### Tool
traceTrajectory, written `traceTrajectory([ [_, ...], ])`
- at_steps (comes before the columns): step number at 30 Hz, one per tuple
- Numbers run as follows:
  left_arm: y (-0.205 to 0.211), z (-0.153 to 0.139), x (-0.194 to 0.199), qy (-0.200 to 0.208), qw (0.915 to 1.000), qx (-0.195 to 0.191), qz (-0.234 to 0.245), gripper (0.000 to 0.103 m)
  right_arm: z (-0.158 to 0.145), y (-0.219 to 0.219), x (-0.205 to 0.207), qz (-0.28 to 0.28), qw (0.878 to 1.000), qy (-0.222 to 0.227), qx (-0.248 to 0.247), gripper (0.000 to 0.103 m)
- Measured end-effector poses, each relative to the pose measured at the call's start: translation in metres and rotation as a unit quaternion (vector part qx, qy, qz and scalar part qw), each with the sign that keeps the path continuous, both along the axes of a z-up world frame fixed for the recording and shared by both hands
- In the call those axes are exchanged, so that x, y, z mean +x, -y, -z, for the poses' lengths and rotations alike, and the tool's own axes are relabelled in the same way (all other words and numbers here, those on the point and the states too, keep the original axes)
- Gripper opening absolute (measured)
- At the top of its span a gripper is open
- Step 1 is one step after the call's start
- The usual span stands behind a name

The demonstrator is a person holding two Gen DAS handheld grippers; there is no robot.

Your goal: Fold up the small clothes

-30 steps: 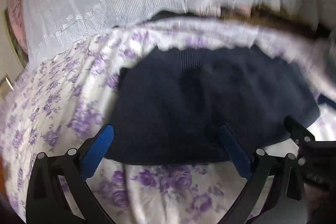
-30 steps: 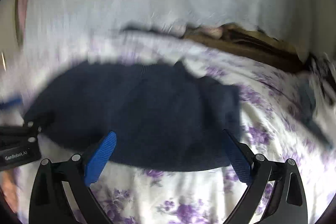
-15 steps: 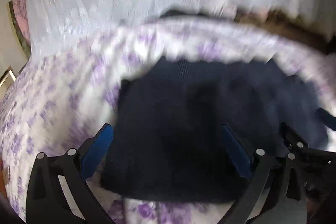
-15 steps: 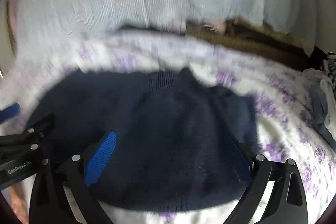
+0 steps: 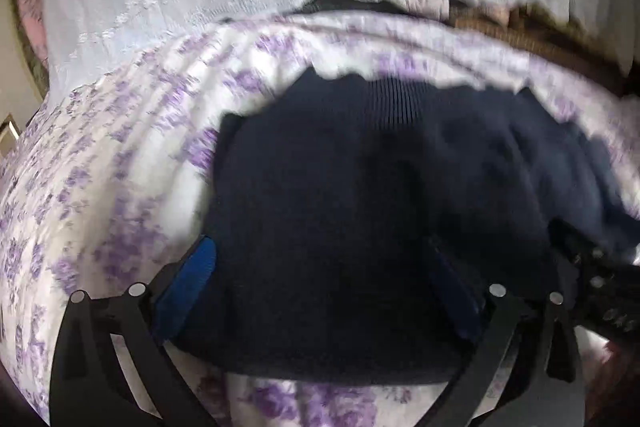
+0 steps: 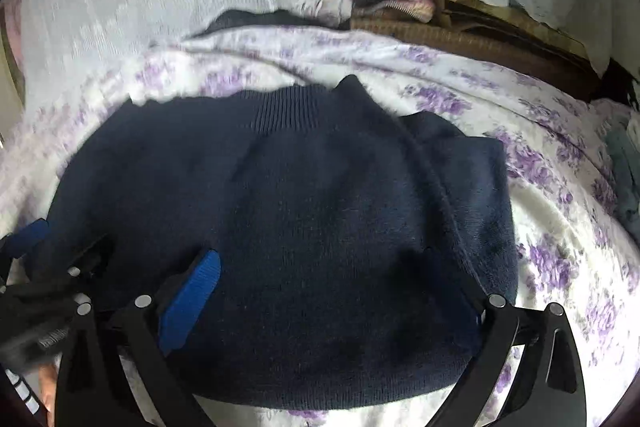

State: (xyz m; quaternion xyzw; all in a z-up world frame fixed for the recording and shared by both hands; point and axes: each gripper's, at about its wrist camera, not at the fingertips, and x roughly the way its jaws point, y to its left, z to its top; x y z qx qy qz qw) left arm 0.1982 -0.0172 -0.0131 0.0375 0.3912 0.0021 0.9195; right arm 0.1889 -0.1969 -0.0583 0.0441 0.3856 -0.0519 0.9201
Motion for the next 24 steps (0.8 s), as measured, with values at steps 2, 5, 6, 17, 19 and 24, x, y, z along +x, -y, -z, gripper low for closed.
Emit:
traceTrajectory([
  [2, -0.008, -0.014, -0.012, 0.045, 0.9988, -0.014, -0.015, 0.099, -0.014, 0.004, -0.016, 0.012, 0.999, 0.049, 0.001, 0.100],
  [5, -0.014, -0.022, -0.017, 0.060, 0.9975, -0.030, -0.023, 0.099, -0.024, 0.008, -0.029, 0.027, 0.996, 0.089, -0.003, 0.100],
  [6, -0.015, -0.016, -0.010, 0.042, 0.9983, -0.028, -0.029, 0.099, -0.021, 0.012, -0.027, 0.032, 0.996, 0.080, -0.001, 0.100],
  [17, -0.023, 0.001, 0.002, -0.013, 0.9981, -0.042, -0.043, 0.099, -0.006, 0.029, -0.019, 0.022, 0.995, 0.036, 0.091, 0.100],
  [19, -0.015, -0.010, -0.010, 0.023, 0.9989, -0.023, -0.033, 0.099, -0.013, 0.046, -0.034, 0.023, 0.985, 0.065, 0.156, 0.100],
  [24, 0.010, -0.022, -0.037, 0.063, 0.9979, 0.014, 0.009, 0.099, 0.003, 0.097, -0.052, 0.046, 0.937, 0.068, 0.338, 0.100],
])
